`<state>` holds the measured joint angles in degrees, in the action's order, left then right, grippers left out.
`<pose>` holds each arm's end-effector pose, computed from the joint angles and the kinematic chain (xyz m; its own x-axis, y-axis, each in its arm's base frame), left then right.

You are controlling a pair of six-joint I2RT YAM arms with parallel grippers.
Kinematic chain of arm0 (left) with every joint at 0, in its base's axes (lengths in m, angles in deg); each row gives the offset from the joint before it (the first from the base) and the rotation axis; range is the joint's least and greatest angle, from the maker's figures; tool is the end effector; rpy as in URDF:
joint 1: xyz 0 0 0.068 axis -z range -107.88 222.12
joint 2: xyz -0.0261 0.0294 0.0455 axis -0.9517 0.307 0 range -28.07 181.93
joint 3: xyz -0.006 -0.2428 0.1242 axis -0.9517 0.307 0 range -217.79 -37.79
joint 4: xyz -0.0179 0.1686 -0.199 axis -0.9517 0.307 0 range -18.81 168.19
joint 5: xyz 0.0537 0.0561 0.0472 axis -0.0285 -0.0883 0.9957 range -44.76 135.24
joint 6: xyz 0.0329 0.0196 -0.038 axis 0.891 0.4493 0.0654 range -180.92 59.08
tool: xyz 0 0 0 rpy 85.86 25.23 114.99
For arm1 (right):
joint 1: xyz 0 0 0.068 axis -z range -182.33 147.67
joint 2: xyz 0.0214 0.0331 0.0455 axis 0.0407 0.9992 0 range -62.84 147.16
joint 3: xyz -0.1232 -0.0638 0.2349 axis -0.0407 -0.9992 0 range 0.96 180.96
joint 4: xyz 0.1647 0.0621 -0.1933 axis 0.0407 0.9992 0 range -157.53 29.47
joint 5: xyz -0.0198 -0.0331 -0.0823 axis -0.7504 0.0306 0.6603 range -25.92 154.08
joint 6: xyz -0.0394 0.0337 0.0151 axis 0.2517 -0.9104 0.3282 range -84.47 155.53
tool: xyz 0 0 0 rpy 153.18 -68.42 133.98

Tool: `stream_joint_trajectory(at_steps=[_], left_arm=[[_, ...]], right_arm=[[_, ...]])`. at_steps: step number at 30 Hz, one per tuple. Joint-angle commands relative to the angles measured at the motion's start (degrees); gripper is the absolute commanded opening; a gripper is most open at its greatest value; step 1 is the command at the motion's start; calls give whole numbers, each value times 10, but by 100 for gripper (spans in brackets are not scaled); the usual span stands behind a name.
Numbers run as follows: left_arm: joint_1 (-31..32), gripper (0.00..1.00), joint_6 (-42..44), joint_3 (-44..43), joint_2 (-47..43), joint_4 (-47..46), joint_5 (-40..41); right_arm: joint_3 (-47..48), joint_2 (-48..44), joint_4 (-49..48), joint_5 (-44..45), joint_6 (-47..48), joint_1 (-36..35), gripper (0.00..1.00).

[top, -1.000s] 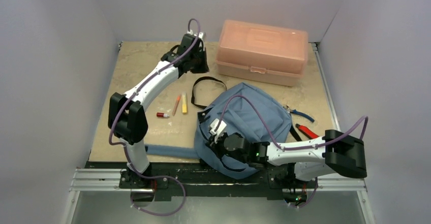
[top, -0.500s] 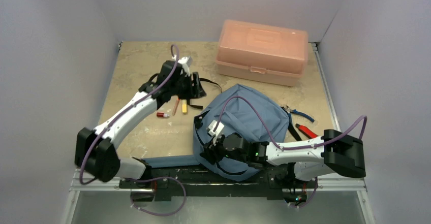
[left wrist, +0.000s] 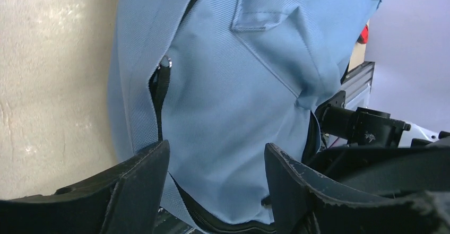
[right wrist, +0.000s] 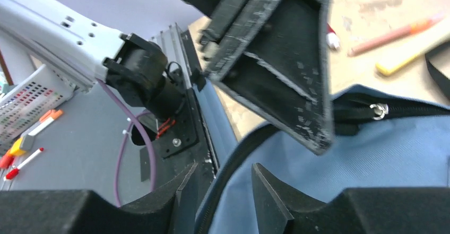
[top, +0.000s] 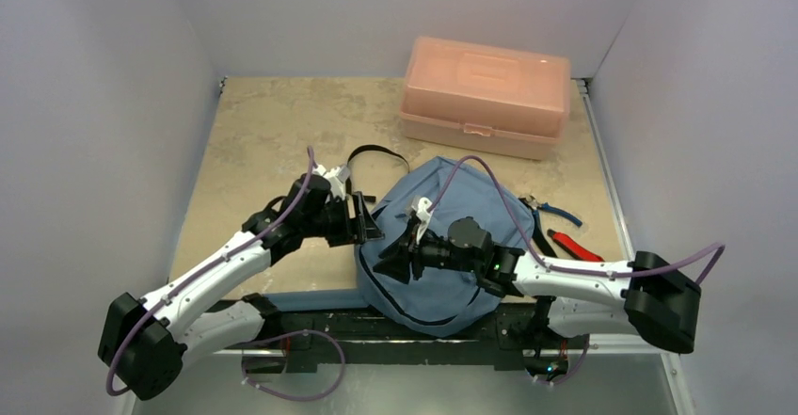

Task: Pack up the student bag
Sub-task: Zip the student bag at the center of the board.

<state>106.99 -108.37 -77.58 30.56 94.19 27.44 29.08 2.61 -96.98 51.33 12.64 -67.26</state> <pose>0.1695 -0.1314 0.2446 -0.9087 -0.2216 -0.3536 0.0914 0.7211 -0.6867 0.0984 0.2291 0.2379 -0.4332 -0.0305 -0.9008 -0.8766 0.2464 0.4133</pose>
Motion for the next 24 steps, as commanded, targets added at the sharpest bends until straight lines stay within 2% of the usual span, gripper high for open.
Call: stream_joint_trajectory(at_steps=[1,5,9,11,14,16,19,22,24], left_arm=[[7,64,-42,38,-32,-11,4],[11,63,-55,65,-72,-6,10],[11,65,-45,51,-116,36,26],[11,69,-42,30,-139,67,42],[10,79,-52,8,-153,110,80],[10,82,-74,7,-141,126,93],[10,81,-104,17,-91,127,83],[10,77,-102,42,-50,62,44],[10,67,-90,61,-37,18,33]], right_arm=[[3,14,-27,-56,-23,23,44],[20,11,16,-3,2,52,41],[36,20,36,-32,27,108,42],[55,33,61,-25,54,115,44],[85,62,105,-17,91,117,47],[92,74,108,-7,100,117,49],[107,92,105,-11,107,121,51],[126,116,109,-24,118,121,50],[130,129,99,-49,134,121,47]])
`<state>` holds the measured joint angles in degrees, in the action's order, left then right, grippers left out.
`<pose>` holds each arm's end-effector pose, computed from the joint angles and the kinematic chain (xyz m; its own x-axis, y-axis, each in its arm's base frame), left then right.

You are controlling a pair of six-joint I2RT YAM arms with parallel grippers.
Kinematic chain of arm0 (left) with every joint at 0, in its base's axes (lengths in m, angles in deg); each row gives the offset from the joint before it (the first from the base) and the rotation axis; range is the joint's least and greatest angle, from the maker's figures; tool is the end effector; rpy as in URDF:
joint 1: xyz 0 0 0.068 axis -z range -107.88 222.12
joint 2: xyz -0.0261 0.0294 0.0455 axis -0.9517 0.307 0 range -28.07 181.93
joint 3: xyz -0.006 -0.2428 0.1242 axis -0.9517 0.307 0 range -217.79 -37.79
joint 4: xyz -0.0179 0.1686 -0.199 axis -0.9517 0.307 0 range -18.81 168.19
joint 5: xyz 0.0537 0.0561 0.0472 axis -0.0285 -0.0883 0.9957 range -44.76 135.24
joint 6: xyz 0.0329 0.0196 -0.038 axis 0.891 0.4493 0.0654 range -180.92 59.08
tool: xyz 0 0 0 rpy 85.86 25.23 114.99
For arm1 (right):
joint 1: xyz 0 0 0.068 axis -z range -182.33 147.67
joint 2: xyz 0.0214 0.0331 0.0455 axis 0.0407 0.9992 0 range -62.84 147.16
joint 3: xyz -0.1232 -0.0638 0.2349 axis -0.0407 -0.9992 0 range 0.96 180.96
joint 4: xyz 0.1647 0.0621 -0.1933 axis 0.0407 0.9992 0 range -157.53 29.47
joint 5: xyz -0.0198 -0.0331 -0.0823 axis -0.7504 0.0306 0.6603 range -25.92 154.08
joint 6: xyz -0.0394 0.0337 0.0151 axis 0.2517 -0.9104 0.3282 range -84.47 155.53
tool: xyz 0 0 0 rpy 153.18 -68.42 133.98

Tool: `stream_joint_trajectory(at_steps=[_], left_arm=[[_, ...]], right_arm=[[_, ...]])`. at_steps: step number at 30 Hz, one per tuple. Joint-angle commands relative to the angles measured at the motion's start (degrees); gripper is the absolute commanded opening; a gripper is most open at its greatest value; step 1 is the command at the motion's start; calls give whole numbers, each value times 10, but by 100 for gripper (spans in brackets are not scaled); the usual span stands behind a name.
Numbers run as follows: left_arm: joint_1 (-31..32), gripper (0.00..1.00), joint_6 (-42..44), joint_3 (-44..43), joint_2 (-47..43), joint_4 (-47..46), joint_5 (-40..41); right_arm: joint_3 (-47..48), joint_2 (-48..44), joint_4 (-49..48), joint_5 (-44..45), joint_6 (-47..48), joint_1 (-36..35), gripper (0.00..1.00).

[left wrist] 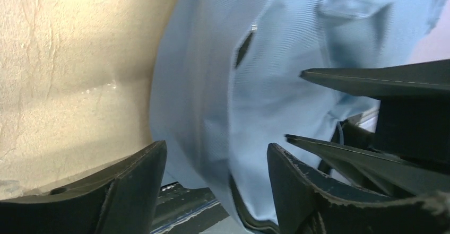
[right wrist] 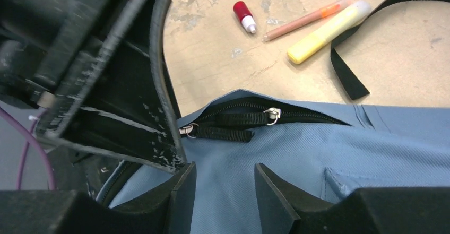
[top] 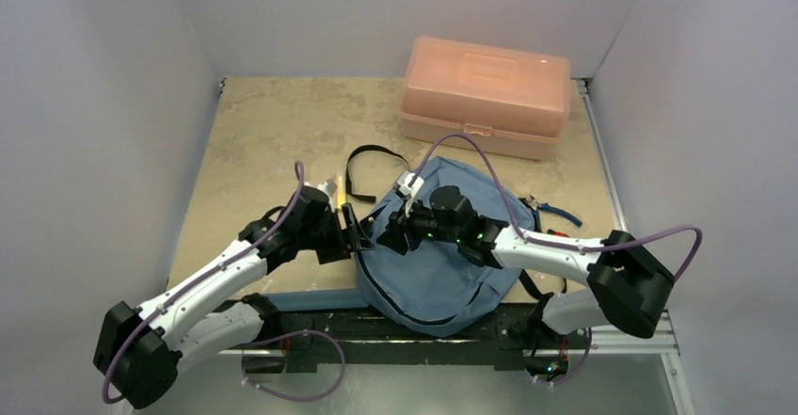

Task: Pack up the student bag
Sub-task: Zip the student bag at the center of the board.

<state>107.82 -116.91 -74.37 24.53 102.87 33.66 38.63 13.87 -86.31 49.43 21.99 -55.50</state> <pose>0.1460 -0.1138 0.2328 -0.9008 -0.3527 -0.2534 -0.1167 0.7587 -0.6409 0.1661 0.2369 0.2252 -0.4165 -0.1780 -0.8916 -0.8426 0.4439 0.3049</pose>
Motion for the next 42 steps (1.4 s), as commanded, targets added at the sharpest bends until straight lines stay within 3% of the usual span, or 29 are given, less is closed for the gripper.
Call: stream_joint_trajectory(at_steps=[1,2,5,7,8,17,22,30,34,38,40,42], left_arm=[[2,60,10,35,26,-82,-31],[2,47,28,40,27,-102,-37],[2,22,77,59,10,-151,-52],[2,3,107,83,-8,-190,-59],[2,0,117,94,-14,-210,-63],[2,0,174,157,-45,-350,-123],[2,0,206,162,-72,-326,-117],[2,0,231,160,-93,-292,-114],[2,0,230,159,-90,-295,-121],[2,0,224,162,-90,-293,-117],[2,0,220,162,-89,-288,-115],[2,0,215,162,-89,-284,-112]], right_arm=[[36,22,-13,-46,55,3,45],[39,29,-13,-63,75,3,41],[37,41,-30,-93,154,3,39],[21,40,-58,-98,221,3,44],[17,39,-66,-85,240,3,49],[51,54,-18,-81,424,-4,57],[67,70,18,-118,499,-4,59],[99,128,24,-141,522,-4,57],[106,136,12,-128,519,-8,46],[85,113,-13,-96,489,-8,20],[88,105,2,-93,475,-8,1],[91,104,5,-72,449,-8,0]])
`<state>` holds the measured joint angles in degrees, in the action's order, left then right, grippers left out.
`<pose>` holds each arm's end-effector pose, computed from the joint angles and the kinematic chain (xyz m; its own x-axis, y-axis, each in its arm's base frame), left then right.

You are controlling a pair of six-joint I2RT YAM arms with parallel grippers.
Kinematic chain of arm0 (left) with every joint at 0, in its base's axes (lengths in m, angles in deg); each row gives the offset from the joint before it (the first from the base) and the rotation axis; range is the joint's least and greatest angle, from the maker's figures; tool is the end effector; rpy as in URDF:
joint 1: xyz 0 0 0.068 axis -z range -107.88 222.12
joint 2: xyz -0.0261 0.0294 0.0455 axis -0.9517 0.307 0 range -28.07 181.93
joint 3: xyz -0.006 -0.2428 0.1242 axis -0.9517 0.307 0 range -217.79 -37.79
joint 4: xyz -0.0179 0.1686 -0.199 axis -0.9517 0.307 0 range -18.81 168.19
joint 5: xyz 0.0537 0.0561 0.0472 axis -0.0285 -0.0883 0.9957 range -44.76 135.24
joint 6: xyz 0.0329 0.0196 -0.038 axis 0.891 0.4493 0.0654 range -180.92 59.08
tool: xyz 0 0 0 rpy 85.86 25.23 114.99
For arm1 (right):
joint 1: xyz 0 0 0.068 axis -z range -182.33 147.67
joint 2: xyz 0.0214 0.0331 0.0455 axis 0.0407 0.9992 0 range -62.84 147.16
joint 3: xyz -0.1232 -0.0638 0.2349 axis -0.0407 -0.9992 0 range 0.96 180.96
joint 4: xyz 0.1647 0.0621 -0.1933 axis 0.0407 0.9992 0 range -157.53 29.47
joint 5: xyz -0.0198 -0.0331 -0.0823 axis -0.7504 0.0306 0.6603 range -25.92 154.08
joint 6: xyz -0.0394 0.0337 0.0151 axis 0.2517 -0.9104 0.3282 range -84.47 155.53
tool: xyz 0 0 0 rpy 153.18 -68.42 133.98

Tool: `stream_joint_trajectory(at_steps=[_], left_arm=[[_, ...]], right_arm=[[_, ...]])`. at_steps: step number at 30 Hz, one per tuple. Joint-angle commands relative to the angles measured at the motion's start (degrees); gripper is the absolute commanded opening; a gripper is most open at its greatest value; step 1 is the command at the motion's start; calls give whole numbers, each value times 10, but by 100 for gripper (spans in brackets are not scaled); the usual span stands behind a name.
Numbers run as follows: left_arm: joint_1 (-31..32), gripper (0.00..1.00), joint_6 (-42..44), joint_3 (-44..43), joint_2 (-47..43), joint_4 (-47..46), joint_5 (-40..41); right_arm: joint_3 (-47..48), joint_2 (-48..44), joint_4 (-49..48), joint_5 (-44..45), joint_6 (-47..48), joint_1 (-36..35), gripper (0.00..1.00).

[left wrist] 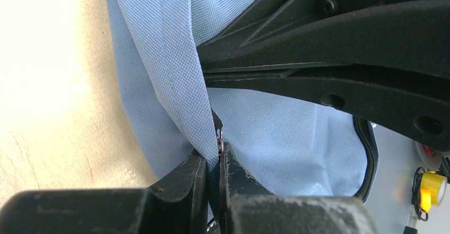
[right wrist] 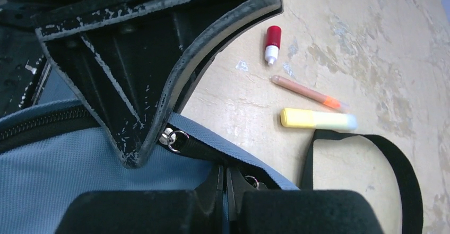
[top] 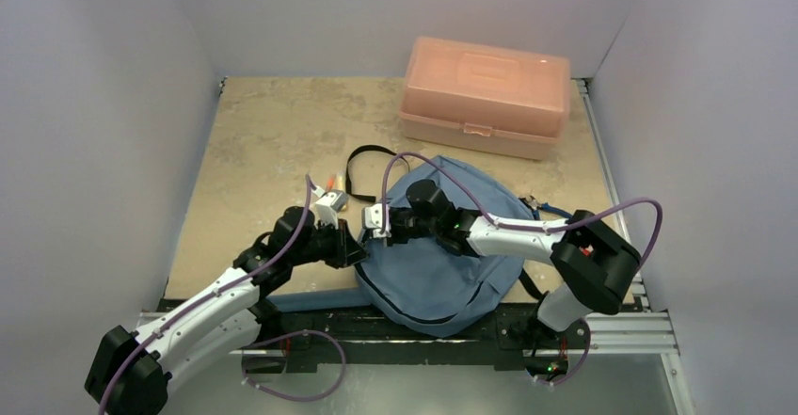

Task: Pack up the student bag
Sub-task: Zip the student bag at the center of the board.

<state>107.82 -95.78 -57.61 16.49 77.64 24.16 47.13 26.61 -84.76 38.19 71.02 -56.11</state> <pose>0.1315 -0.1103 0.1952 -0.7991 -0.0825 -0.5955 0.4115 0.6472 -0.6418 0.1837 0.2773 0.2066 0.3446 -0.4132 -0.8429 -0.9304 -0.0306 -0.3654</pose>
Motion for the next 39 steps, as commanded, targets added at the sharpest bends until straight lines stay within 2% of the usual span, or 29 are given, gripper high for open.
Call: stream_joint_trajectory(at_steps=[1,3,5,7,9,13,17,24,26,27,28,30,31,32,33,36,39], left_arm=[[2,0,-2,-9,-8,-22,-13],[2,6,-9,-22,-2,11,-7],[2,27,-21,-33,7,42,-6],[2,31,-37,-30,12,55,-8],[2,27,-48,-20,7,51,-16],[2,0,-55,-16,-20,81,9],[2,0,-53,-8,-42,93,28],[2,0,-50,-8,-54,106,37],[2,0,-50,-10,-54,108,46],[2,0,-50,-11,-52,107,49],[2,0,-51,-13,-46,105,50],[2,9,-48,-30,-27,115,54],[2,14,-48,-39,-18,120,56],[2,18,-47,-46,-12,125,60],[2,22,-47,-53,-6,128,63],[2,31,-50,-65,5,129,68],[2,32,-52,-76,21,134,71]], right_arm=[[8,-23,-9,56,-62,-2,0],[10,-25,-10,72,-90,-2,0],[11,-32,-7,80,-107,-2,0],[12,-40,-2,84,-117,-2,0],[15,-47,4,99,-127,-2,0],[19,-56,25,164,-146,0,0],[19,-50,29,251,-171,31,0],[66,-3,84,285,-198,84,0],[76,-6,105,255,-196,89,0],[79,-15,120,239,-203,89,8],[82,-27,135,210,-224,88,25],[80,-59,161,129,-276,89,54],[74,-78,169,103,-316,89,62],[68,-102,177,92,-365,91,75],[65,-114,191,89,-406,93,80],[66,-128,238,93,-462,101,80],[45,-136,242,190,-513,113,76]])
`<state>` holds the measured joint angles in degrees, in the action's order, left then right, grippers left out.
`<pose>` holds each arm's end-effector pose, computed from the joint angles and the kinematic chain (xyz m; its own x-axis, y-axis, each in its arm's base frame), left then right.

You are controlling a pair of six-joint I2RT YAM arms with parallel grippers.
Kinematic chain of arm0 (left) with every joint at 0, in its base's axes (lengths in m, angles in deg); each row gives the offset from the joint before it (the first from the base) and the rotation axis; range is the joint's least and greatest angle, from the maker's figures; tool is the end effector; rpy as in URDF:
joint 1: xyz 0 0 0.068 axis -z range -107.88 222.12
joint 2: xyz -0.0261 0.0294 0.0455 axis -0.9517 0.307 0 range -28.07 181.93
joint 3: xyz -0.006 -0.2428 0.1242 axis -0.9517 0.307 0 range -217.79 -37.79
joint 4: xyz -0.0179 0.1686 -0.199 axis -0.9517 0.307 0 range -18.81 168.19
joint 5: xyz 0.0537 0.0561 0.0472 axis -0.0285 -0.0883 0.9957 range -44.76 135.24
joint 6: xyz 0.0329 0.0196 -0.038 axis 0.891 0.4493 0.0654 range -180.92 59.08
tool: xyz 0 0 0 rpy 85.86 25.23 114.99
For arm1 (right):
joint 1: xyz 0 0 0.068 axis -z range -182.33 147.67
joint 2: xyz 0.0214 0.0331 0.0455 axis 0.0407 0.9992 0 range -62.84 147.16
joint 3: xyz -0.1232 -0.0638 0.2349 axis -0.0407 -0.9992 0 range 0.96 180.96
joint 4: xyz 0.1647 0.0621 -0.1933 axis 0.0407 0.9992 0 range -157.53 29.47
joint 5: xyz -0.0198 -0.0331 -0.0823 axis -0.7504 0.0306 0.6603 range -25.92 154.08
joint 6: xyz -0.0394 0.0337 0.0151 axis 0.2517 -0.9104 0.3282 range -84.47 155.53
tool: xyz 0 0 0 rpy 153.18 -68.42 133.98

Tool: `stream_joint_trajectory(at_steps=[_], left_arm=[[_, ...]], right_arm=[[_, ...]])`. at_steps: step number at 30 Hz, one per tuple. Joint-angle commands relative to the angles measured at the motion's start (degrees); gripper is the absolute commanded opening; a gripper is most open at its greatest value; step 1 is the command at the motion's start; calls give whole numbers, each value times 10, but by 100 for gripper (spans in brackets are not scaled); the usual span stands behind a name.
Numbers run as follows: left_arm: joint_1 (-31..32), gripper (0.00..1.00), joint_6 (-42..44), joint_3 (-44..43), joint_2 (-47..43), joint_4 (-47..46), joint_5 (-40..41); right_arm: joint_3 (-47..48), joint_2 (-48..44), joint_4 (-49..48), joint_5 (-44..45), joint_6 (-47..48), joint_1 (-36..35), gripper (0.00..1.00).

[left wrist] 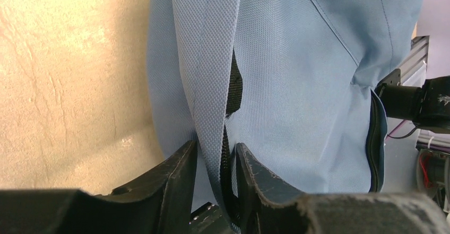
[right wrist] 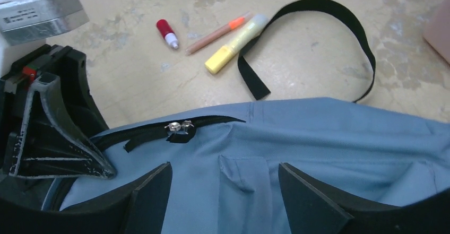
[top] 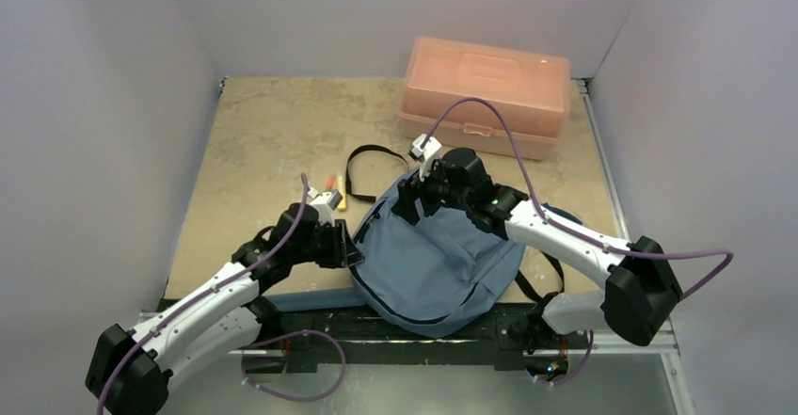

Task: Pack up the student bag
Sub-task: Zip the student bag at the center of the board, then adjust the student bag at the center of the board.

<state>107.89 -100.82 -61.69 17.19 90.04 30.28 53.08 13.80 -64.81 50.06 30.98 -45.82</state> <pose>0.1301 -0.1051 0.1977 -0.8667 -0.1394 -0.4790 0.2200 0.7550 -0.6177 0.2141 0.2151 0.2736 -0.3964 -0.2698 -0.8775 -0.7951 0.5788 0.1812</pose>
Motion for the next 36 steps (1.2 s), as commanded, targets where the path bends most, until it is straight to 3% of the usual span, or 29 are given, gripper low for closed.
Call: stream_joint_trajectory(at_steps=[1,5,11,14,17,22,26,29,33,36], left_arm=[[1,32,-2,-38,20,15,11],[1,29,-12,-38,40,13,11],[2,28,-25,-30,55,-8,7],[2,28,-32,-30,65,-15,10],[2,28,-37,-30,79,-26,14],[1,27,-50,-30,111,-55,29],[0,27,-62,-29,142,-88,35],[1,26,-63,-36,167,-99,33],[1,31,-62,-50,164,-70,36],[0,36,-63,-74,131,-1,57]], right_arm=[[-19,-10,46,95,-126,16,69],[-27,-10,60,100,-145,21,48],[-50,-23,68,52,-161,20,47],[-40,-19,87,71,-166,-9,20],[-29,-11,98,190,-213,-85,1],[-30,47,150,503,-380,-211,0],[-38,124,145,613,-400,-243,20],[-25,157,156,630,-385,-253,36],[-64,92,38,443,-281,-254,58],[-109,8,-24,272,-270,-249,75]])
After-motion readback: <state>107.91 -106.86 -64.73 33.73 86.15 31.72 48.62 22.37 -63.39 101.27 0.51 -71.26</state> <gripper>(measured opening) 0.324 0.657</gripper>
